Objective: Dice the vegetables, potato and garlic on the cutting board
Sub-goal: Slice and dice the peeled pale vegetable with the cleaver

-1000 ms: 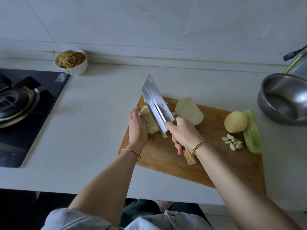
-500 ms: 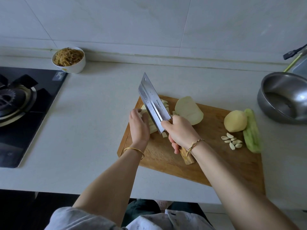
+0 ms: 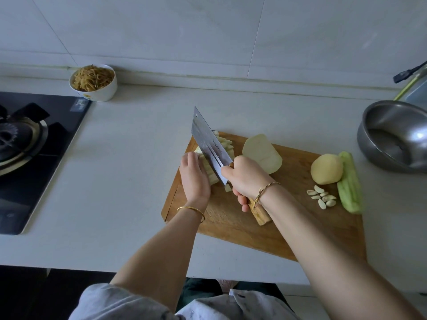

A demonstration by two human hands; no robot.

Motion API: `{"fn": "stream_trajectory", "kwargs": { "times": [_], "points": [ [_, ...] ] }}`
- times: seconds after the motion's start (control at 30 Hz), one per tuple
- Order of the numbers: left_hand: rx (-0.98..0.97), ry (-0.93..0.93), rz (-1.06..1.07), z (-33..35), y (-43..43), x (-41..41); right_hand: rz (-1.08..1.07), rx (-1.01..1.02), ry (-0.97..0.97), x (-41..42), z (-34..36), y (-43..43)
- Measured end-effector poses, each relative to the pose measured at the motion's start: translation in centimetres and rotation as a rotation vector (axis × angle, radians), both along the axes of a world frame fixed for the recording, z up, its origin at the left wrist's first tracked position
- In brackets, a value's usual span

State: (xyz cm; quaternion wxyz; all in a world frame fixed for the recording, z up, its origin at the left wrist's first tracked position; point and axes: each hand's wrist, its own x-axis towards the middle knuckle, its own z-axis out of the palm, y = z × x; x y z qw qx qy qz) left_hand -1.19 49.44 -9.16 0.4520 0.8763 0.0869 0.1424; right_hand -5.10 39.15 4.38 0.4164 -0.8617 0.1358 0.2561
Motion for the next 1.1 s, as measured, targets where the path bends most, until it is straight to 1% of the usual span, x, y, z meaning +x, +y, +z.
{"fn": "stream_trajectory", "kwargs": {
  "times": [0.33, 0.53, 0.9, 0.97, 1.1],
  "points": [
    [0.024, -0.022, 0.0, -0.2, -0.1, 0.0, 0.036, -0.036, 0.069, 1.1, 0.0, 0.5],
    [0.043, -0.001, -0.001, -0.3, -0.2, -0.1, -0.023, 0.006, 0.116, 1.2, -0.9, 0.2],
    [0.083, 0.075, 0.003, -0.1, -0.5, -0.3, -0.015, 0.012, 0.138, 1.2, -3.3, 0.7],
    [0.094, 0.078, 0.002, -0.1, -0.4, -0.3, -0.032, 0.03, 0.131, 1.0, -4.0, 0.9],
    [0.089, 0.091, 0.007, 0.2, -0.5, -0.3, -0.021, 0.024, 0.057, 0.4, -5.4, 0.8]
  ]
}}
